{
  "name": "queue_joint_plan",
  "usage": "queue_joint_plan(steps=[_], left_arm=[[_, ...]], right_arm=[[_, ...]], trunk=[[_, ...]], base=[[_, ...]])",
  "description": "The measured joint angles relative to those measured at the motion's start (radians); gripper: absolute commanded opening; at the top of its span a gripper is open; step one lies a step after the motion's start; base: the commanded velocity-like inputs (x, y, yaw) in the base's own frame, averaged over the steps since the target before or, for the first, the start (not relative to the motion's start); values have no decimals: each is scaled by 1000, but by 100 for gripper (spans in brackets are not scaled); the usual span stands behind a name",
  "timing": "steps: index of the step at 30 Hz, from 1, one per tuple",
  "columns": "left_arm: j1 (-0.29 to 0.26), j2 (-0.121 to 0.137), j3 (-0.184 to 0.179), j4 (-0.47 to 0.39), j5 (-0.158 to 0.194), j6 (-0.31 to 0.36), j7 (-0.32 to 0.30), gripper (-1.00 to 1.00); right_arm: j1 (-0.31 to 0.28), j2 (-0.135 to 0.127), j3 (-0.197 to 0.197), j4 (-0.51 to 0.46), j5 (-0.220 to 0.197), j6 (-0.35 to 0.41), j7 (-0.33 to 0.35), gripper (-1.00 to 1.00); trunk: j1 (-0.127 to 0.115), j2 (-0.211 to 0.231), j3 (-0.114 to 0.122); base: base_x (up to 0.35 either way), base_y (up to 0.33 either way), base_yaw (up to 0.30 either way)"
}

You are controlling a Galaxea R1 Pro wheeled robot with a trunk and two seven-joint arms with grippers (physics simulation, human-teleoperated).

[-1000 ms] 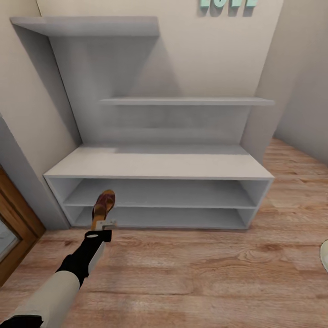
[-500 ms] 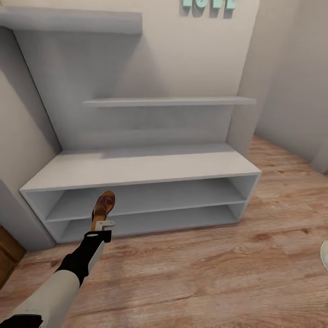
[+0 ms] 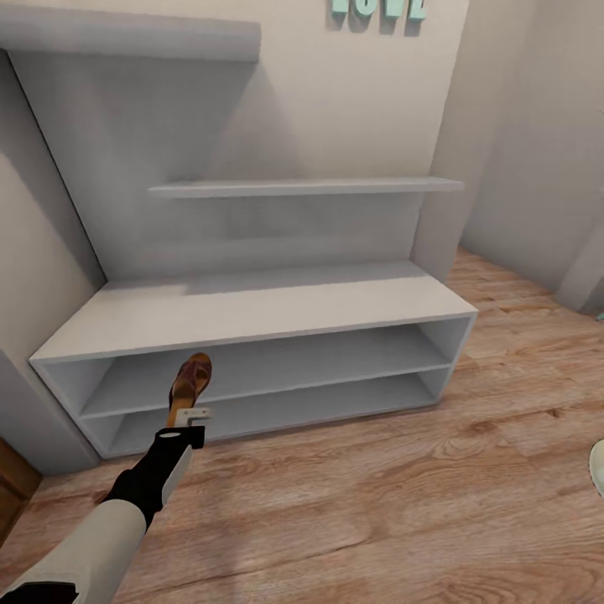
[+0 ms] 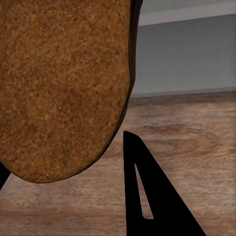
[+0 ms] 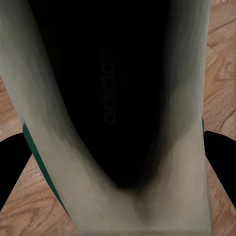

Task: Pick up the two gym shoes and the two sandals from the corridor floor and place them onto the hallstand (shoe rack) in the corridor, making sure they are on the rack and not on the floor. Arrange them so the two gym shoes are next to each other and the two sandals are next to each other.

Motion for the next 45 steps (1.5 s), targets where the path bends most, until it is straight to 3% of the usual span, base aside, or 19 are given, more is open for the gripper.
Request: queue_joint_plan(steps=[14,22,30,45], left_arm=[[2,0,1,-6,0,-1,1,-100],[6,1,2,-14,3,-1,32,-100],[6,-1,2,-28,10,1,36,-100],[5,0,1,-28,12,1,32,-100]], right_arm=[[0,1,0,-5,0,0,0,-100],[0,1,0,-5,1,0,0,-100],[1,1,-1,-5,0,1,0,-100],[1,1,-1,-5,1,2,-1,-100]], trunk=[[0,0,0],[0,0,0],[0,0,-1],[51,-91,-73]], base=[[0,3,165],[0,0,252],[0,0,49],[0,0,0]])
